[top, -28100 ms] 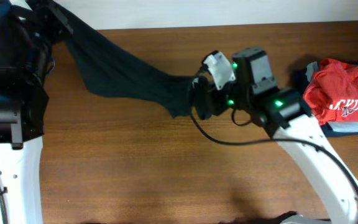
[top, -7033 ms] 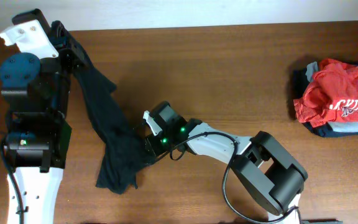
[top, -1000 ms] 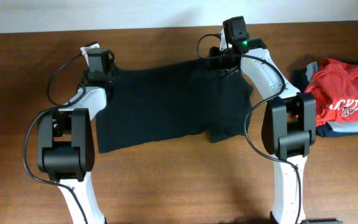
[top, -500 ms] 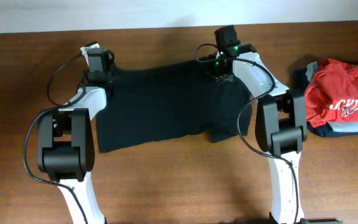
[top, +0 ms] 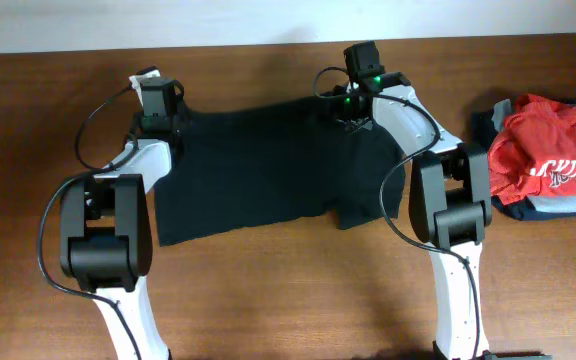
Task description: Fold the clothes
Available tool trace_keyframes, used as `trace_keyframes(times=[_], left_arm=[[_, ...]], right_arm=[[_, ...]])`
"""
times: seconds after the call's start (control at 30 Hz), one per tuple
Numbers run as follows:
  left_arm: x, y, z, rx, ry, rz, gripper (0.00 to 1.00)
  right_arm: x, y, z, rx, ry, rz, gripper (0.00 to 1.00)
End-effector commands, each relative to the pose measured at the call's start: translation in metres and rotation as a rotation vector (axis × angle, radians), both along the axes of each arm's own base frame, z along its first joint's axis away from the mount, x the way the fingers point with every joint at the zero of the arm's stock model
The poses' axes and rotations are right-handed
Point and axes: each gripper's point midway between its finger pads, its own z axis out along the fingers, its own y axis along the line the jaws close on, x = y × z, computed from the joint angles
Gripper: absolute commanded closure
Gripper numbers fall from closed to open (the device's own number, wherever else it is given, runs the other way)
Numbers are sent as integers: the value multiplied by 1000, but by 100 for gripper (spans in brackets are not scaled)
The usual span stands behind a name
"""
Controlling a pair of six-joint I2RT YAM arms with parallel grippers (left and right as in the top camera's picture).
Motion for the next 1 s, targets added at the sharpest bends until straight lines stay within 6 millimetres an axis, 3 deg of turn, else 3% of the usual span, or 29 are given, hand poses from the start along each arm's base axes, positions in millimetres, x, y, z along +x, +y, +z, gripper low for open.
trace_keyframes(times=[0.0,0.2,0.53,0.77,0.97], left_arm=[[1,-2,-2,-3,1,1,99],[1,-1,-1,-2,1,2,99],[4,-1,13,0,-30,0,99],[8,-2,64,63,-105,-44,99],[4,3,117,86,-185,-48,99]], right_arm=[[4,1,0,-8,-8,-5,96],[8,2,27,-4,-45,4,96],[12,-20,113,-24,-137,80,96],[16,-52,171,8,-208,126,96],[7,-77,190,-21,-198,128,96]])
